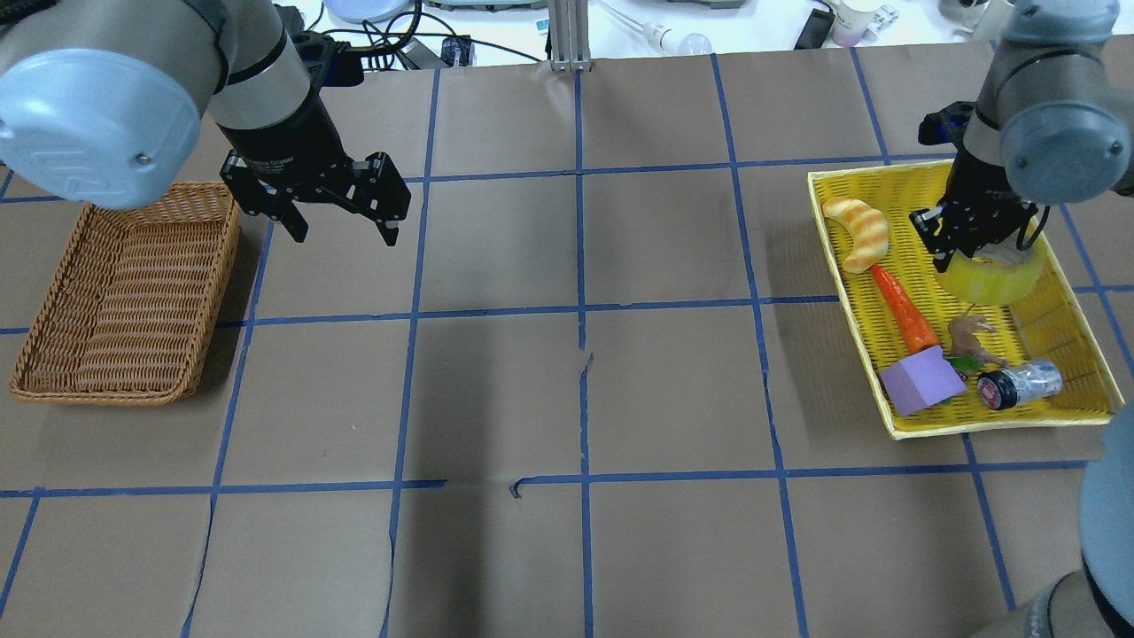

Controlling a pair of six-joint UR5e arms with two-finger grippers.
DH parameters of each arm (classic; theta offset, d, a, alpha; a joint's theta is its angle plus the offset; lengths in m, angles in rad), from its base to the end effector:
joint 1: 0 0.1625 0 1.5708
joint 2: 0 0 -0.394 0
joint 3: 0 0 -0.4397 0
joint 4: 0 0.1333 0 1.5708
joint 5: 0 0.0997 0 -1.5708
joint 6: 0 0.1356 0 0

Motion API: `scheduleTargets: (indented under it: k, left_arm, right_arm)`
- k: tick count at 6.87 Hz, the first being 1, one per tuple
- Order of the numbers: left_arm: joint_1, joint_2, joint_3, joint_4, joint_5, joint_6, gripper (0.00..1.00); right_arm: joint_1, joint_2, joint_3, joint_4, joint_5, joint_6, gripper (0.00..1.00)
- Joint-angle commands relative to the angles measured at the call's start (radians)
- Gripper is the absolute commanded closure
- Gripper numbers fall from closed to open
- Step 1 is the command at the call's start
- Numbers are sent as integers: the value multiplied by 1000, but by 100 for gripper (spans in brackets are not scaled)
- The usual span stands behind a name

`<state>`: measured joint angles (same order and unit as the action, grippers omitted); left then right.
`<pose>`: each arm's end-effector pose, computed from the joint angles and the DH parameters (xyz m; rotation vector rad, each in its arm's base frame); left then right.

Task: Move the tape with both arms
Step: 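Lift the tape roll and carry it with the right gripper to table center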

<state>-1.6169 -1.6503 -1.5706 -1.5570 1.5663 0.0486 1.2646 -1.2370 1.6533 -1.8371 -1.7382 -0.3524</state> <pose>-0.1596 -0.5535 0.3786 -0.1482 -3.1318 -0.1027 -0.0783 -0.6148 0.2098 0.0887 -3.0162 -0.2964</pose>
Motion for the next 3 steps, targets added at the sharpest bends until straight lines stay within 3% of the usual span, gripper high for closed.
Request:
scheduleTargets:
  k: [1,3]
  left_arm:
    - [0,0,0,0,0,1,0]
    - [0,0,1,0,-2,1,0]
  right_arm:
    - [80,-16,-101,85,99,167,100]
    - [305,-13,-98,17,144,538,100]
